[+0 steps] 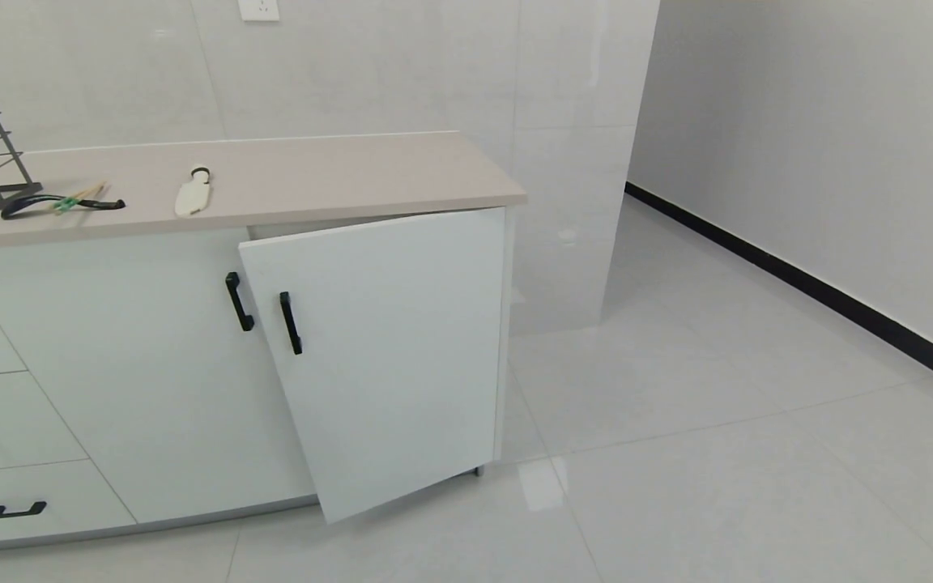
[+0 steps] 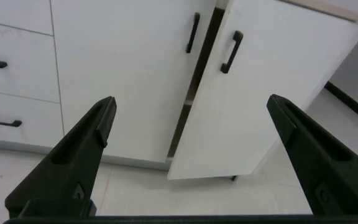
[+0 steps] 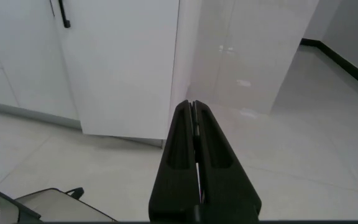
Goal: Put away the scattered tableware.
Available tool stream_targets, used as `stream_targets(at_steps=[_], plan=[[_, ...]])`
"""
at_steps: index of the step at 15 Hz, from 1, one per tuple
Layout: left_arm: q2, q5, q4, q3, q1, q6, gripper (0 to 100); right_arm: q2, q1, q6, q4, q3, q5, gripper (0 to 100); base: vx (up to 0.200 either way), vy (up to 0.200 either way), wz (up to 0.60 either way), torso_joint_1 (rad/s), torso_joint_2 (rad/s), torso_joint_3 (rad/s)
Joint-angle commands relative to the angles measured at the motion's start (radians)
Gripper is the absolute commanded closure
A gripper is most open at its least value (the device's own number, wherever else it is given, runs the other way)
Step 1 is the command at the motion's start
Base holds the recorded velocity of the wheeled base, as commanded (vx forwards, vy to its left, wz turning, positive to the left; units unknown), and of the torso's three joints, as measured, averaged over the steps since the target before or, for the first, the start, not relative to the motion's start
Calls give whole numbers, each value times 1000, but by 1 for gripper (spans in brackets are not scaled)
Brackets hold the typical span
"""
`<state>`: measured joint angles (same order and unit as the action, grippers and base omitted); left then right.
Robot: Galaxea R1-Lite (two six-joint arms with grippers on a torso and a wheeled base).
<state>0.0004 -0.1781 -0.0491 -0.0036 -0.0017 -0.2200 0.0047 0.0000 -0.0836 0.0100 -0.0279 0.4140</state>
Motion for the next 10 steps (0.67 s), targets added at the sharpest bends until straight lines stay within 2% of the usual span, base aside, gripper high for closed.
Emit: stream_targets(at_steps=[1,5,7,10], plan=[[0,-1,0,-1,0,1,0,-5,0,-2,-1,-3,-1,100,200,200,0,2,-2,2],[0,-1,-1,-1,0,1,0,-5,0,-2,-4,-1,-3,100,200,200,0,1,4,1],[0,0,0,-1,0,2,0,-5,0,1,-4,-1,-6,100,0,0,0,0,0,0],[0,0,-1,-1,0,1,0,-5,0,-5,-4,-1,-72,100,0,0,600,4,1,-1]])
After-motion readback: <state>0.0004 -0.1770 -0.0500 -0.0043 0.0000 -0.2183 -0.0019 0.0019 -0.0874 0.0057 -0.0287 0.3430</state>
